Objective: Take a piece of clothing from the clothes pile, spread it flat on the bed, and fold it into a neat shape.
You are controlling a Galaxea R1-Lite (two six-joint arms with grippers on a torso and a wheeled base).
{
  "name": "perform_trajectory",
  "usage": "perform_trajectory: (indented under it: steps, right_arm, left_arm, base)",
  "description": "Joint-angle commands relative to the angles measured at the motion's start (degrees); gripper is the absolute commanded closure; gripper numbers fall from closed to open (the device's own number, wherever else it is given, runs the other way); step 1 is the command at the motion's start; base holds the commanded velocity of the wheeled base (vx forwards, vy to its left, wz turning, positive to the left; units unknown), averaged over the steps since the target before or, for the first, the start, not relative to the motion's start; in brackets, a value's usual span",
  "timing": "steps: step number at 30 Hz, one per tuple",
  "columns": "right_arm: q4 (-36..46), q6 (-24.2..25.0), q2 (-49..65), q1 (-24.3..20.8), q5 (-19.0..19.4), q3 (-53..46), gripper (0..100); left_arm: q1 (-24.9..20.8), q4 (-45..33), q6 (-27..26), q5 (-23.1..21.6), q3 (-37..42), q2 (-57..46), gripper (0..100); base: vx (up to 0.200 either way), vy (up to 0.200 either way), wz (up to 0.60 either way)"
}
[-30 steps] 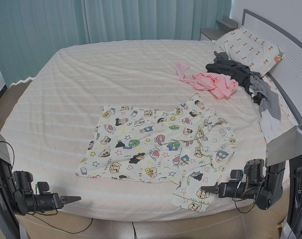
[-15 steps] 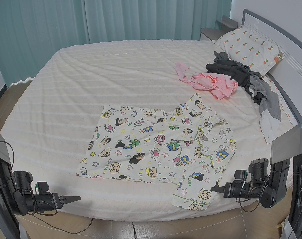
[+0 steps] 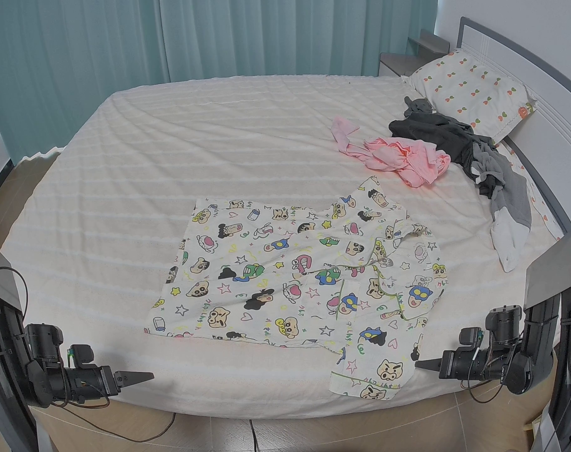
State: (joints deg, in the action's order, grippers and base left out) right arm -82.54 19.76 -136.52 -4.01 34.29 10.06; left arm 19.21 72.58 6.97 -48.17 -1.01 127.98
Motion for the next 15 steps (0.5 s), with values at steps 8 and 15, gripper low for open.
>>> perform_trajectory:
  steps: [8,15]
  right_arm:
    - [-0.51,-0.16,-0.15,-2.67,0.07,-0.39,0]
    - [-0.6,0.01,0.56,-5.66,-0.89,-0.48,0]
  left_arm:
    - [-0.05,0.01,0.06,0.0,0.66,0.17,0]
    - [-0.14,0.01,-0.03,-0.09,0.66,0.61,0]
  base:
    - [0.0,0.0,0.0]
    - [0.0,0.0,0.0]
